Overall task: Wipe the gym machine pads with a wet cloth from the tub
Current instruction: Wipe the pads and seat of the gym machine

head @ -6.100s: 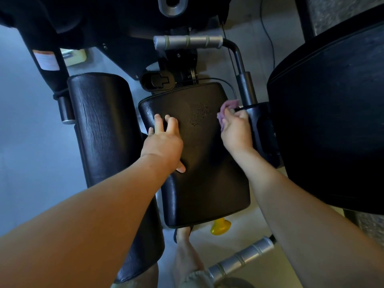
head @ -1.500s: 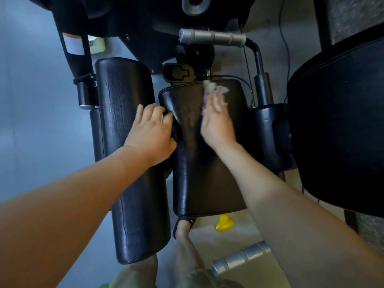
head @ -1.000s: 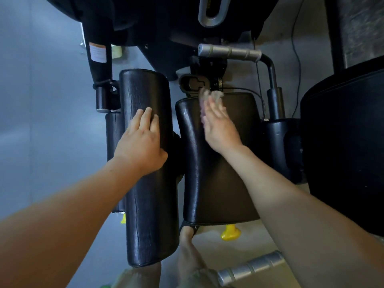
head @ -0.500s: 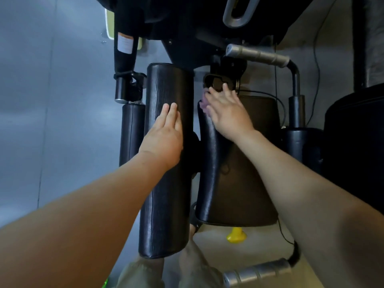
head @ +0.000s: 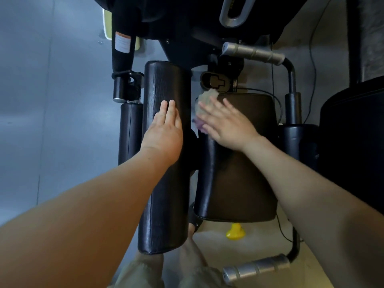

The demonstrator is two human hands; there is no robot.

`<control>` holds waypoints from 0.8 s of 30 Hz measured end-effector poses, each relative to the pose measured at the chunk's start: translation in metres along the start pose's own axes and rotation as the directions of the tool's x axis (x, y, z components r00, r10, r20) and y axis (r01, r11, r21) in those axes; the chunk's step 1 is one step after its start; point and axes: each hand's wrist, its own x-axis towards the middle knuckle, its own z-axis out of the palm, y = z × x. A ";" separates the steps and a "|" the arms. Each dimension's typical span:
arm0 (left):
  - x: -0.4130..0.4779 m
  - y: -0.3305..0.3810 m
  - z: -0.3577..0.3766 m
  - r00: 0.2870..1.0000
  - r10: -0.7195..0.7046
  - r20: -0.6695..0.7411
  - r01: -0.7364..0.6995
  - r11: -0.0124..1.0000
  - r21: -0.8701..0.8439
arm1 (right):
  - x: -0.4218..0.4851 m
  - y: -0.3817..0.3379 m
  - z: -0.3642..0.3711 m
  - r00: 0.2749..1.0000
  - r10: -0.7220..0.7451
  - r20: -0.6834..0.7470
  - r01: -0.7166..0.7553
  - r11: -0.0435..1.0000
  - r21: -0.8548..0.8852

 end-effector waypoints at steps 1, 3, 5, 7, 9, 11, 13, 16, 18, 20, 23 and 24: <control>-0.001 0.000 -0.002 1.000 -0.011 -0.008 0.010 1.000 -0.024 | 0.004 0.003 0.000 0.998 0.054 -0.015 -0.053 0.998 0.041; -0.003 0.001 -0.006 1.000 -0.021 -0.013 0.020 0.998 -0.055 | 0.002 -0.003 0.006 0.992 0.119 -0.047 -0.113 0.988 0.110; -0.006 0.003 -0.009 1.000 -0.026 -0.003 0.025 0.998 -0.064 | -0.016 -0.015 0.016 0.985 0.149 -0.083 -0.137 0.981 0.136; -0.007 0.005 -0.012 1.000 -0.029 0.008 0.030 0.998 -0.058 | -0.039 -0.026 0.029 0.984 0.147 -0.100 -0.131 0.981 0.146; -0.009 0.006 -0.016 0.999 -0.032 0.014 0.032 0.998 -0.059 | -0.062 -0.034 0.036 0.986 0.137 -0.094 -0.122 0.980 0.155; -0.010 0.007 -0.017 0.999 -0.042 0.014 0.043 0.996 -0.083 | -0.081 -0.045 0.042 0.988 0.136 -0.071 -0.123 0.979 0.160; -0.009 0.005 -0.016 0.999 -0.046 0.001 0.046 0.994 -0.095 | -0.102 -0.061 0.048 0.992 0.114 -0.055 -0.104 0.981 0.162; -0.013 0.000 -0.016 0.999 -0.038 -0.033 0.036 0.997 -0.071 | -0.138 -0.089 0.061 0.999 -0.031 -0.020 0.034 0.990 0.134; -0.018 -0.002 -0.018 0.996 -0.029 -0.083 0.025 0.999 -0.041 | -0.152 -0.095 0.066 0.990 -0.143 0.014 0.141 0.985 0.095; -0.026 -0.001 -0.022 0.993 -0.032 -0.117 0.030 0.999 -0.020 | -0.146 -0.085 0.060 0.975 -0.218 0.037 0.216 0.975 0.045; -0.037 0.007 -0.019 0.993 -0.034 -0.110 0.030 0.999 -0.041 | -0.111 -0.060 0.047 0.981 -0.190 0.032 0.191 0.981 -0.033; -0.041 0.007 -0.014 0.994 -0.042 -0.101 0.037 0.998 -0.057 | -0.095 -0.053 0.042 0.987 -0.157 0.018 0.158 0.986 -0.052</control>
